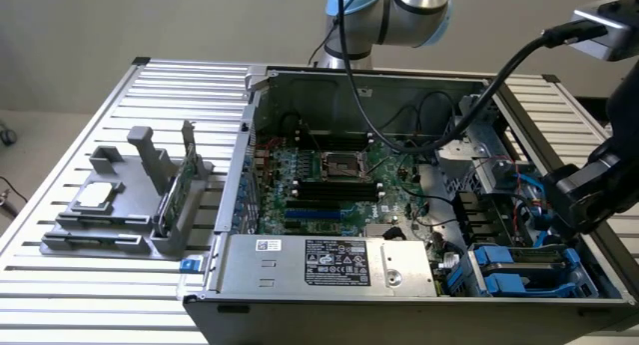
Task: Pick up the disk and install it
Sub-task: 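Insert the first disk wire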
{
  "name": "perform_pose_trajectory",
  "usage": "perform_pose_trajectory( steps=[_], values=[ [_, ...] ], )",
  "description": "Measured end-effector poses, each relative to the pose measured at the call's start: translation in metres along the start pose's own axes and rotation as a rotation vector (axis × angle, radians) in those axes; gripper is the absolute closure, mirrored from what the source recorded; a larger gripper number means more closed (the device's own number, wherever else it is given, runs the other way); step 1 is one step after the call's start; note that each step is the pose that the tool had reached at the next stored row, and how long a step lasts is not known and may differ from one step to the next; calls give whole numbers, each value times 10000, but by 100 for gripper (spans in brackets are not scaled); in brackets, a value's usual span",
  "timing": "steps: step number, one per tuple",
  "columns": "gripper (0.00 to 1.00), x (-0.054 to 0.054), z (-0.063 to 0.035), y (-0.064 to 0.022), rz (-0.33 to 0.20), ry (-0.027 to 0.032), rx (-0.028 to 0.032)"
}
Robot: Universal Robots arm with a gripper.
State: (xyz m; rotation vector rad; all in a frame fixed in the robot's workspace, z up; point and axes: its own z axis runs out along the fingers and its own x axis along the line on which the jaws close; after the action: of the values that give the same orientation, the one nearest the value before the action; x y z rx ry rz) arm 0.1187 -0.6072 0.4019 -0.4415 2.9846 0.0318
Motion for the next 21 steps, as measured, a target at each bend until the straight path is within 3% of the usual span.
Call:
perform_pose_trajectory(
  steps=[3, 5, 10, 12, 13, 14, 21],
  values=[
    [73, -12, 6, 1, 65, 104, -23],
    [73, -52, 13, -11, 70, 238, -64],
    [73, -188, 37, -53, 97, 893, -260],
    [73, -254, 52, -73, 105, 1088, -317],
    [73, -276, 64, -80, 107, 1140, -334],
    [73, -280, 77, -82, 129, 1153, -342],
    [73, -274, 132, -82, 1185, 1116, -327]
  ],
)
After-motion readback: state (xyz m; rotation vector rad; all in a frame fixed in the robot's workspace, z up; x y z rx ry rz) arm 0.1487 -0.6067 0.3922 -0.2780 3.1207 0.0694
